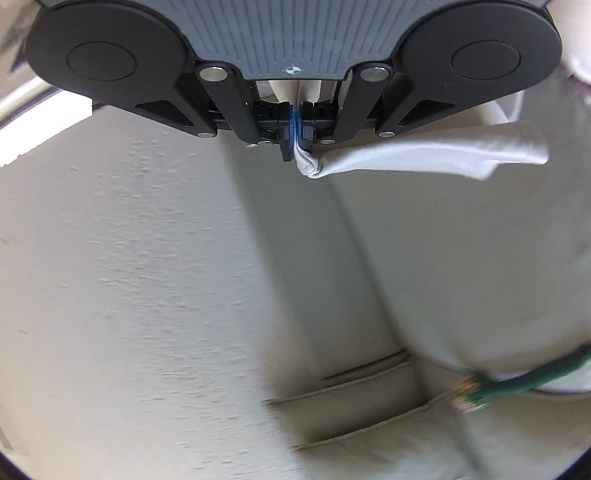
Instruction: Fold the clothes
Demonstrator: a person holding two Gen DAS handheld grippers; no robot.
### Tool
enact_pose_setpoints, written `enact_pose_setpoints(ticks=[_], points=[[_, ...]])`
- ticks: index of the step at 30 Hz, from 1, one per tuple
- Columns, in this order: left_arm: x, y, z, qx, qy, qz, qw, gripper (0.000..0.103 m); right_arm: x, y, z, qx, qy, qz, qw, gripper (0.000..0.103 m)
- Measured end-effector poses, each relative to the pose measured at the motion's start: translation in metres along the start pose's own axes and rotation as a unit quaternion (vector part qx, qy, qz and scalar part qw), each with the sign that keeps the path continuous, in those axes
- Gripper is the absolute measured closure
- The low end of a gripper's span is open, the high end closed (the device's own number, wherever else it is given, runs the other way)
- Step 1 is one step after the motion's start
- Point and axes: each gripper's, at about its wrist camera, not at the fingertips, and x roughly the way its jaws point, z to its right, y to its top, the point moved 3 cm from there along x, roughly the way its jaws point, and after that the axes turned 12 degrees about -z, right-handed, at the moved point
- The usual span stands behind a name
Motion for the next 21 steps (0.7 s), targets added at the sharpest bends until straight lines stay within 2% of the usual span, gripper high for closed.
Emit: enact_pose_setpoints(ticks=[2,4,6,8,10,13,15,16,21], points=[[-0.017,0.003,0.052,0.072,-0.070,0.037,0.9942,0.103,-0.033,0.019,-0.049,-0.055,0.036,0.050,0.997,0.102],[-0.038,0.001,0.089,0.121,-0.119,0.071,0.9829,0.103,-0.073,0.024,-0.097,-0.124,0.075,0.109,0.983,0.102],[-0.047,-0.007,0.105,0.135,-0.134,0.077,0.9787,0.103,-0.107,0.018,-0.135,-0.194,0.097,0.160,0.963,0.102],[-0.049,-0.018,0.099,0.134,-0.117,0.064,0.9820,0.103,-0.120,0.008,-0.161,-0.239,0.086,0.193,0.948,0.102],[-0.042,-0.026,0.074,0.116,-0.083,0.040,0.9890,0.103,-0.125,0.003,-0.152,-0.225,0.065,0.178,0.956,0.102],[-0.027,-0.044,0.009,0.046,-0.027,-0.017,0.9984,0.103,-0.112,0.000,-0.098,-0.141,0.007,0.097,0.985,0.102],[-0.019,-0.059,-0.032,-0.004,0.008,-0.053,0.9986,0.103,-0.101,-0.008,-0.051,-0.072,-0.032,0.039,0.996,0.102],[-0.017,-0.067,-0.048,-0.020,0.026,-0.066,0.9973,0.103,-0.095,-0.013,-0.026,-0.040,-0.051,0.012,0.998,0.102],[-0.006,-0.090,-0.096,-0.056,0.100,-0.100,0.9883,0.103,-0.081,-0.033,0.033,0.010,-0.125,-0.038,0.991,0.102]])
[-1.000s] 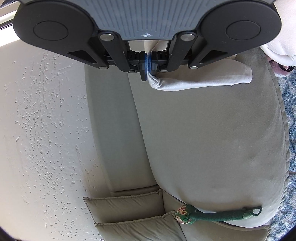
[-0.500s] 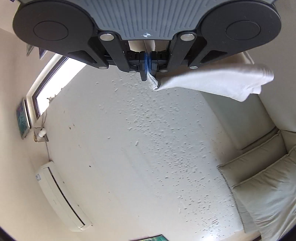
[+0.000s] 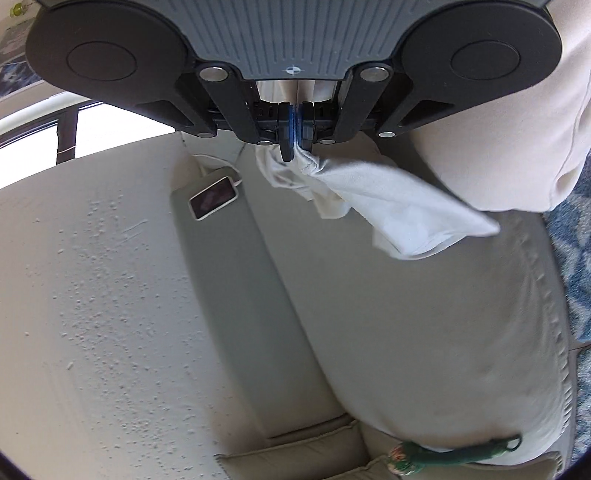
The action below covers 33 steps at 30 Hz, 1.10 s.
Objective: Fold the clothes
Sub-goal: 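Lower the held garment with both grippers onto the sofa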
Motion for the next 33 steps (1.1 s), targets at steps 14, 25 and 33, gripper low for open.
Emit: enact_pose_setpoints(ticks=[14,25,33], points=[[0.012,-0.009,-0.007,0.010,0.046,-0.009,0.9989,0.103,0.032,-0.017,0.041,-0.038,-0.118,-0.047,0.991,0.069],[0.010,-0.006,-0.007,0.006,0.051,0.002,0.9987,0.103,0.080,-0.042,0.100,0.005,-0.139,-0.058,0.989,0.062],[0.014,-0.007,-0.007,0.001,0.054,0.006,0.9985,0.103,0.085,-0.055,0.092,-0.075,-0.151,-0.009,0.986,0.076]])
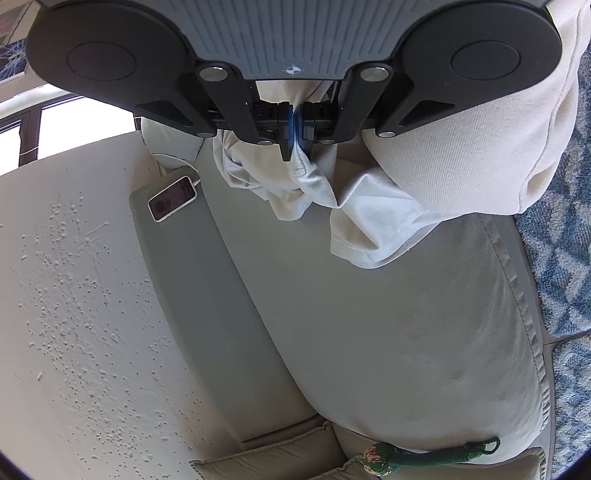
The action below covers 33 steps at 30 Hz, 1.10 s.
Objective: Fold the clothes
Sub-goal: 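Lower the held garment with both grippers onto the sofa, then lay the sweatshirt flat with both grippers and open them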
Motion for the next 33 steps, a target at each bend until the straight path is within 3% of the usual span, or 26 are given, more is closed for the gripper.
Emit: enact_pose_setpoints(ticks=[1,2,4,7,10,13,15,18,20,22,24,26,29,31,33], points=[[0.000,0.000,0.001,0.000,0.000,0.000,1.0000,0.103,-0.001,0.000,-0.001,-0.005,-0.003,0.002,1.000,0.083],[0.000,0.000,0.001,0.001,0.000,0.000,1.0000,0.103,-0.004,0.000,-0.002,-0.008,-0.002,0.005,1.000,0.099],[-0.002,0.002,0.004,0.003,-0.004,0.000,1.0000,0.103,-0.016,0.003,-0.004,-0.001,0.008,0.014,1.000,0.099],[-0.007,0.007,0.012,0.002,-0.021,-0.001,0.9998,0.103,-0.043,0.018,-0.007,0.041,0.073,0.024,0.996,0.099],[-0.017,0.021,0.037,0.003,-0.062,0.003,0.9981,0.103,-0.074,0.041,-0.014,0.095,0.174,0.032,0.980,0.099],[-0.045,0.035,0.085,0.049,-0.118,0.044,0.9908,0.103,-0.106,0.069,-0.038,0.109,0.242,0.049,0.963,0.099],[-0.076,0.039,0.120,0.087,-0.178,0.085,0.9766,0.103,-0.136,0.088,-0.058,0.105,0.288,0.075,0.949,0.099],[-0.132,0.035,0.164,0.140,-0.249,0.168,0.9435,0.103,-0.203,0.099,-0.087,0.060,0.356,0.166,0.917,0.099],[-0.166,0.030,0.183,0.162,-0.279,0.214,0.9220,0.103,-0.249,0.096,-0.109,0.008,0.371,0.246,0.896,0.099],[-0.189,0.025,0.199,0.176,-0.307,0.234,0.9055,0.103,-0.279,0.095,-0.125,-0.021,0.377,0.277,0.884,0.099],[-0.206,0.022,0.211,0.193,-0.318,0.255,0.8924,0.103,-0.306,0.096,-0.140,-0.045,0.391,0.296,0.870,0.099],[-0.212,0.022,0.220,0.195,-0.325,0.259,0.8883,0.103,-0.326,0.098,-0.153,-0.065,0.386,0.313,0.865,0.099],[-0.196,0.043,0.226,0.179,-0.294,0.235,0.9091,0.103,-0.345,0.107,-0.172,-0.087,0.374,0.330,0.862,0.099],[-0.165,0.070,0.224,0.156,-0.257,0.202,0.9321,0.103,-0.335,0.126,-0.183,-0.076,0.360,0.314,0.875,0.099],[-0.122,0.102,0.219,0.125,-0.206,0.160,0.9573,0.103,-0.306,0.152,-0.199,-0.066,0.326,0.289,0.898,0.099]])
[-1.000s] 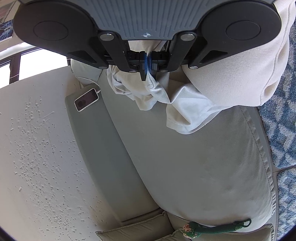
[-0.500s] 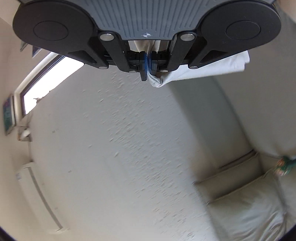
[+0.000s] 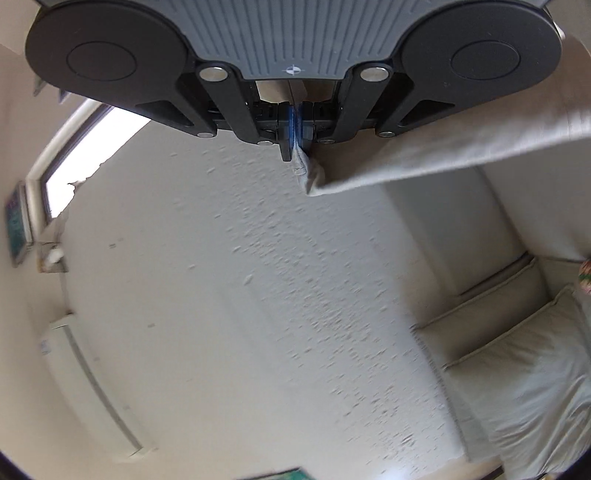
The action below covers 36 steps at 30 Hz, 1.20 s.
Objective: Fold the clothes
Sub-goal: 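Lay the sweatshirt flat with both grippers and open them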
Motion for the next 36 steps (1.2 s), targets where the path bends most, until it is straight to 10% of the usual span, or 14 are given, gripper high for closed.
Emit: enact_pose_setpoints(ticks=[6,11,16,21,27,36], points=[[0.108,0.042,-0.085,-0.133,0.088,-0.064,0.9851,0.103,0.164,-0.006,0.050,0.014,-0.164,-0.102,0.981,0.099],[0.086,0.080,-0.015,-0.025,-0.029,-0.001,0.9993,0.103,0.185,0.040,0.005,-0.035,-0.111,-0.037,0.993,0.099],[0.078,0.062,-0.021,0.011,0.001,-0.018,0.9998,0.103,0.162,0.059,-0.016,-0.074,-0.093,-0.018,0.993,0.099],[0.091,-0.003,-0.115,-0.050,0.091,-0.077,0.9917,0.103,0.164,-0.012,0.066,-0.032,-0.157,-0.102,0.982,0.099],[0.075,-0.085,-0.233,-0.142,0.206,-0.123,0.9603,0.103,0.158,-0.124,0.192,0.050,-0.249,-0.197,0.947,0.099],[0.049,-0.116,-0.245,-0.108,0.268,-0.128,0.9488,0.103,0.126,-0.183,0.234,0.048,-0.302,-0.244,0.920,0.099]])
